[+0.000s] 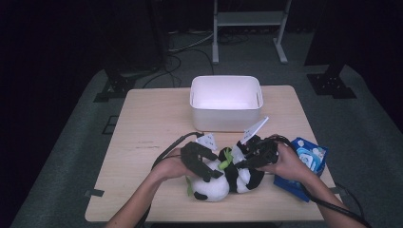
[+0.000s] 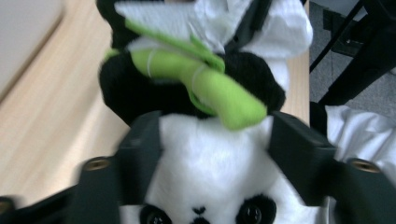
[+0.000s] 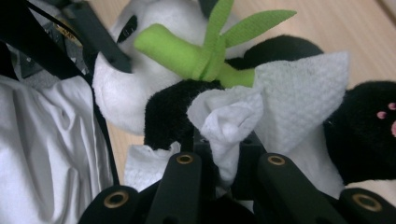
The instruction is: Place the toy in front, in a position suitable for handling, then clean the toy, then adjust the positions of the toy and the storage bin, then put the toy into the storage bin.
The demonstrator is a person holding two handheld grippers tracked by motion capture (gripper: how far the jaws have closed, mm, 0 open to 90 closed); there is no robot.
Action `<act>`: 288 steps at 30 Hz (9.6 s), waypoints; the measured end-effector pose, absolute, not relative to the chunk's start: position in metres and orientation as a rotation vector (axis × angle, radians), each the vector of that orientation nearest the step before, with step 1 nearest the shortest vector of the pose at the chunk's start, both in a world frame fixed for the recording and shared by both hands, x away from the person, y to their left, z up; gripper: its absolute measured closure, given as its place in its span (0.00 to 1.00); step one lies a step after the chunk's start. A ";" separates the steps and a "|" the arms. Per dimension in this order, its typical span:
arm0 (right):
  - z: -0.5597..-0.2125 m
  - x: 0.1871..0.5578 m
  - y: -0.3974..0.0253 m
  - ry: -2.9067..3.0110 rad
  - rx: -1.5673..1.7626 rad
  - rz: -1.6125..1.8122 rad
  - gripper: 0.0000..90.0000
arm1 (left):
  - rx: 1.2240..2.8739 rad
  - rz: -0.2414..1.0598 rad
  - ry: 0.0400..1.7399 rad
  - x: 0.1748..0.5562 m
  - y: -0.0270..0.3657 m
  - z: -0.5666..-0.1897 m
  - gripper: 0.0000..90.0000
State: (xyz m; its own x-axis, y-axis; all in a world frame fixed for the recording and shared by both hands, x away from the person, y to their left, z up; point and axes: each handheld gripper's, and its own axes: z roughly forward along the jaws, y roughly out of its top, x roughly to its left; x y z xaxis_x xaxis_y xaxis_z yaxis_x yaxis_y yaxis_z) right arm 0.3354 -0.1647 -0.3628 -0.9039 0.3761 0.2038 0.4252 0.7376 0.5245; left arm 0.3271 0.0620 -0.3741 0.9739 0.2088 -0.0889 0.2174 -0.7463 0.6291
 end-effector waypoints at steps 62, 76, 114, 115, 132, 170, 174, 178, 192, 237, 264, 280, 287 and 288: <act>-0.363 0.332 -0.173 -2.738 -0.660 -1.030 0.92 | 2.266 0.070 0.356 0.306 0.094 -0.390 0.18; -0.357 0.318 -0.200 -2.777 -0.730 -1.047 0.91 | 2.279 0.076 0.366 0.307 0.101 -0.392 0.13; -0.357 0.329 -0.321 -2.743 -1.251 -1.081 0.92 | 2.286 0.094 0.377 0.308 0.109 -0.387 0.11; -0.360 0.329 -0.324 -2.738 -1.269 -1.070 0.92 | 2.288 0.096 0.375 0.309 0.109 -0.388 0.11; -0.372 0.326 -0.355 -2.692 -1.384 -1.057 0.70 | 2.291 0.097 0.384 0.309 0.117 -0.389 0.10; -0.333 0.378 -0.247 -2.773 -1.007 -1.116 0.65 | 2.255 0.182 0.549 0.315 0.173 -0.398 0.09; -0.331 0.382 -0.233 -2.778 -0.963 -1.107 0.64 | 2.229 0.208 0.609 0.313 0.189 -0.405 0.09; -0.329 0.384 -0.224 -2.785 -0.939 -1.105 0.64 | 2.221 0.216 0.649 0.311 0.197 -0.410 0.09; -0.317 0.390 -0.185 -2.814 -0.812 -1.108 0.63 | 2.196 0.235 0.692 0.312 0.211 -0.413 0.07; -0.295 0.445 -0.140 -2.864 -0.734 -1.048 0.65 | 2.193 0.229 0.692 0.310 0.218 -0.410 0.07; -0.303 0.499 -0.119 -2.887 -0.791 -0.962 0.75 | 2.166 0.222 0.702 0.310 0.223 -0.407 0.07; -0.316 0.512 -0.117 -2.899 -0.815 -0.907 0.79 | 2.164 0.219 0.707 0.311 0.225 -0.408 0.07; -0.319 0.511 -0.116 -2.895 -0.819 -0.912 0.86 | 2.163 0.219 0.711 0.311 0.227 -0.408 0.07; -0.319 0.511 -0.116 -2.895 -0.819 -0.912 0.86 | 2.163 0.219 0.711 0.311 0.227 -0.408 0.07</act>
State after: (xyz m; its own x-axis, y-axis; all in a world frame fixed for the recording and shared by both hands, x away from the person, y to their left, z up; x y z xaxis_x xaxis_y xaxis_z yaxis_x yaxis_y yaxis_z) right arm 0.5106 -0.1163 -0.3192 -0.8642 0.4806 0.1489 0.4792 0.6960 0.5348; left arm 0.3115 0.2267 -0.4082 0.8248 0.5590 -0.0846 0.4147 -0.4965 0.7626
